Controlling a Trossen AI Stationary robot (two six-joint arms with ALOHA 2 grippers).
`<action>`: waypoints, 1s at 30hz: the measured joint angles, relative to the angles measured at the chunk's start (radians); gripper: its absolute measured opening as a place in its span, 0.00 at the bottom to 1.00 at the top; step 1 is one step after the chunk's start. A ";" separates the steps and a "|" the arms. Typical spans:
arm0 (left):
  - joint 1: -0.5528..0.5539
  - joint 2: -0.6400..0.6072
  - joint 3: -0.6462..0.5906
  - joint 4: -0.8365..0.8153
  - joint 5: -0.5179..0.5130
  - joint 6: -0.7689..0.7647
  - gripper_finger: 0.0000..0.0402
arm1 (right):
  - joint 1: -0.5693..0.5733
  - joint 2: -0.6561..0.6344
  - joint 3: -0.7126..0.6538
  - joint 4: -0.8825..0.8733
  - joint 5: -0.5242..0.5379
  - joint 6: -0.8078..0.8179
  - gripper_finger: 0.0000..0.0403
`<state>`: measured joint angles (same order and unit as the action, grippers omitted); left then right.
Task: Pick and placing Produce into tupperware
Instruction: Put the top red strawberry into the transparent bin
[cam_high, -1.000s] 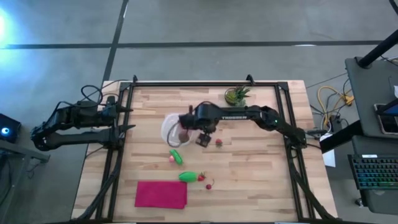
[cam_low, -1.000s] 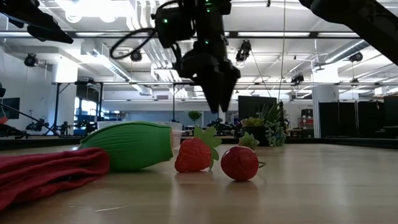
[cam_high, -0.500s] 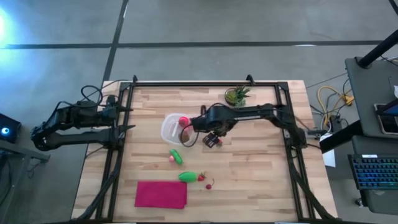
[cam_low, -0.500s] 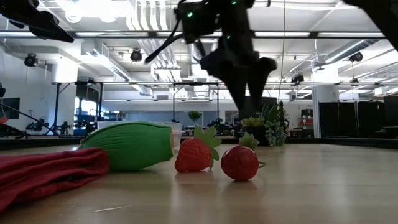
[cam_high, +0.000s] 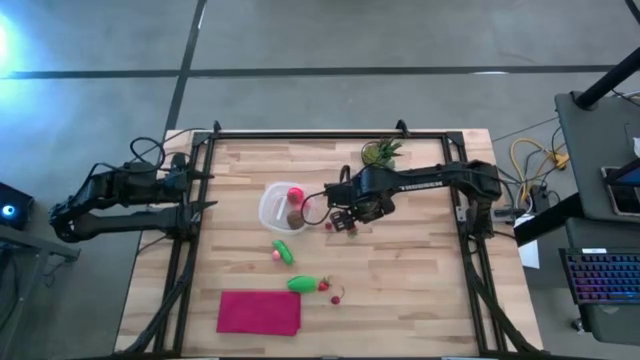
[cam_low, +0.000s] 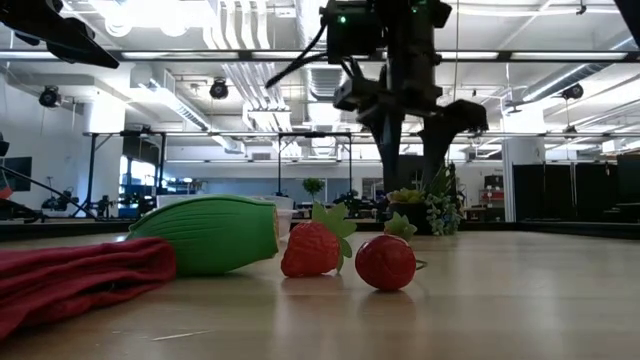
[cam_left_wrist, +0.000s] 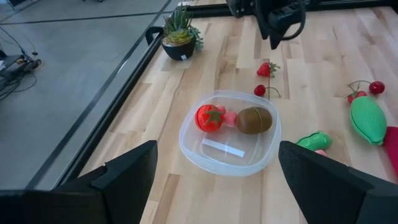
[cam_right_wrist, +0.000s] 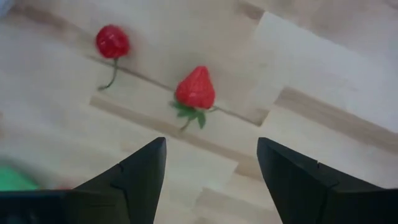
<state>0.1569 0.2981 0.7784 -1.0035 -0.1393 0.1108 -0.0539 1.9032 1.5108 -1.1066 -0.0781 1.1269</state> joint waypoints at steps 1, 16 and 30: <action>0.000 0.000 0.000 0.000 0.001 0.000 0.80 | -0.002 0.006 -0.006 0.004 0.004 -0.001 0.61; 0.000 0.000 0.000 0.000 0.001 -0.002 0.80 | -0.014 0.091 -0.056 0.148 -0.003 0.011 0.60; 0.000 0.000 0.000 0.000 0.000 0.001 0.80 | -0.014 0.123 -0.058 0.172 -0.001 0.025 0.49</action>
<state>0.1569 0.2977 0.7784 -1.0035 -0.1389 0.1116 -0.0677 2.0262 1.4526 -0.9342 -0.0788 1.1522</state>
